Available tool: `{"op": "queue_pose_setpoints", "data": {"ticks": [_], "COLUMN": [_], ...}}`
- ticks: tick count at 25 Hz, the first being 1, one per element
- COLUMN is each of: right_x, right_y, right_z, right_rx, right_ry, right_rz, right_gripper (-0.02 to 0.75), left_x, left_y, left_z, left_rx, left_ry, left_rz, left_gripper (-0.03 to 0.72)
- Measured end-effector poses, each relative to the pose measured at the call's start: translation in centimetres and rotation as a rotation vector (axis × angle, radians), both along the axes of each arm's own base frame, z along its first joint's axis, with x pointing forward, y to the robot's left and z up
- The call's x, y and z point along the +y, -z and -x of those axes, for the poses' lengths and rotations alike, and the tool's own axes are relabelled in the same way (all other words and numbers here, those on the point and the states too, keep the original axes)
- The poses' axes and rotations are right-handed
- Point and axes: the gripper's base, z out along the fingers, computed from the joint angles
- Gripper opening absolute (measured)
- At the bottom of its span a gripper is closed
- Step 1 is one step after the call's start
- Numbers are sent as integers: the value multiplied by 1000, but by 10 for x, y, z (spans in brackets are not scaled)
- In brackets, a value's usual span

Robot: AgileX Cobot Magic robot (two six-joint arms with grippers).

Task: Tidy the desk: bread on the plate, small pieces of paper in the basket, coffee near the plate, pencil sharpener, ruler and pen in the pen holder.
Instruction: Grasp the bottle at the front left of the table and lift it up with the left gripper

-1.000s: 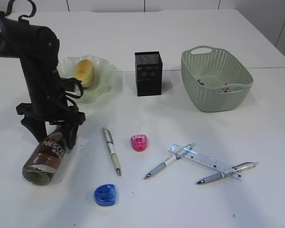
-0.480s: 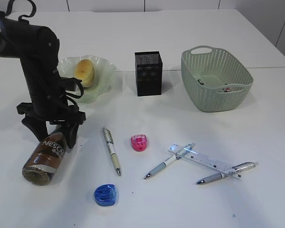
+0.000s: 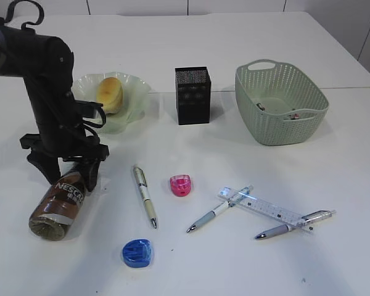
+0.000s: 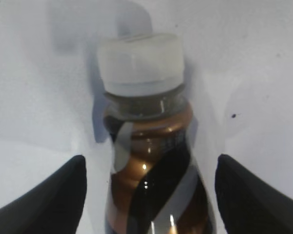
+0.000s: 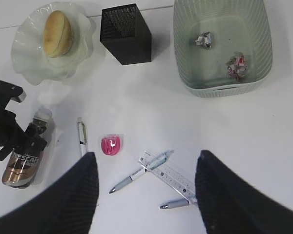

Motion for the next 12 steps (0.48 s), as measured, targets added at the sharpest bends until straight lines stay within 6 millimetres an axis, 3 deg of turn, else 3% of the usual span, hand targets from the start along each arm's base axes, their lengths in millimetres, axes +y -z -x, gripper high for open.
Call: {"op": "queue_pose_setpoints", "data": {"ticks": [12], "right_x": [0], "right_y": [0], "right_z": [1], "right_rx": [-1], "right_ry": [0], "right_rz": [0], "right_gripper": [491], "left_x": [1], "left_y": [13], "left_z": [-1], "left_rx": [28], "left_ry": [-4], "left_rz": [-8], "left_gripper": [563]}}
